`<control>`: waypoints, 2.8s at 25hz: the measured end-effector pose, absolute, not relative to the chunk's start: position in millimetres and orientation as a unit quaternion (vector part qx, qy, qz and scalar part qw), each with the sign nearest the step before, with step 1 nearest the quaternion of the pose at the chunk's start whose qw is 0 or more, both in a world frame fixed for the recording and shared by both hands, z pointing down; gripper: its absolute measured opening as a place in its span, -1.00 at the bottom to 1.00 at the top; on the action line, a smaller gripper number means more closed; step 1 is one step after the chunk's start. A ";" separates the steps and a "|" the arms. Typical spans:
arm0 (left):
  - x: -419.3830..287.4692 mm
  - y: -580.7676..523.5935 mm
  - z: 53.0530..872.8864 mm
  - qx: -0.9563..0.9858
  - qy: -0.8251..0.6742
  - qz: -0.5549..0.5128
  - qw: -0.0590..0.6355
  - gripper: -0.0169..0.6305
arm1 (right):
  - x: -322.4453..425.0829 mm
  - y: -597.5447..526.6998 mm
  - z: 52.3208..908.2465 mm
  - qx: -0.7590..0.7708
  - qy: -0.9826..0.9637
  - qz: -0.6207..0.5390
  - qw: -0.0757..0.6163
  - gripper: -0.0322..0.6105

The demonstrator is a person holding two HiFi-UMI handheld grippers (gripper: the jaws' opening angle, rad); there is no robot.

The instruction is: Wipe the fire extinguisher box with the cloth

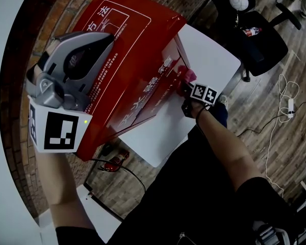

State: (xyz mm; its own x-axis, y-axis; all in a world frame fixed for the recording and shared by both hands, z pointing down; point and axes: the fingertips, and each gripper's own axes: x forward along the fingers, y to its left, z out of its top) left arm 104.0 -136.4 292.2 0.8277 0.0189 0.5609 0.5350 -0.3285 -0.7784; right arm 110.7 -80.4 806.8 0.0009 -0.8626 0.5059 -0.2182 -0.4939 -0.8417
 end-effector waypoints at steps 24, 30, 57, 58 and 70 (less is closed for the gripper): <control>104.1 -136.3 292.1 -0.782 -0.177 -0.232 0.551 -0.90 | 80.3 -80.7 756.5 -0.630 0.466 -0.547 0.294 -0.70; 103.9 -136.7 292.4 -0.781 -0.177 -0.232 0.551 -0.90 | 80.4 -81.6 726.2 -0.623 0.482 -0.533 0.308 -0.70; 102.4 -138.7 293.1 -0.788 -0.170 -0.236 0.543 -0.89 | 75.5 -82.8 577.3 -0.572 0.553 -0.474 0.378 -0.70; 102.4 -138.7 292.9 -0.788 -0.169 -0.236 0.543 -0.89 | 75.6 -83.0 573.3 -0.571 0.555 -0.471 0.380 -0.70; 102.5 -138.0 292.1 -0.788 -0.167 -0.236 0.543 -0.89 | 73.1 -83.8 523.1 -0.548 0.579 -0.451 0.402 -0.70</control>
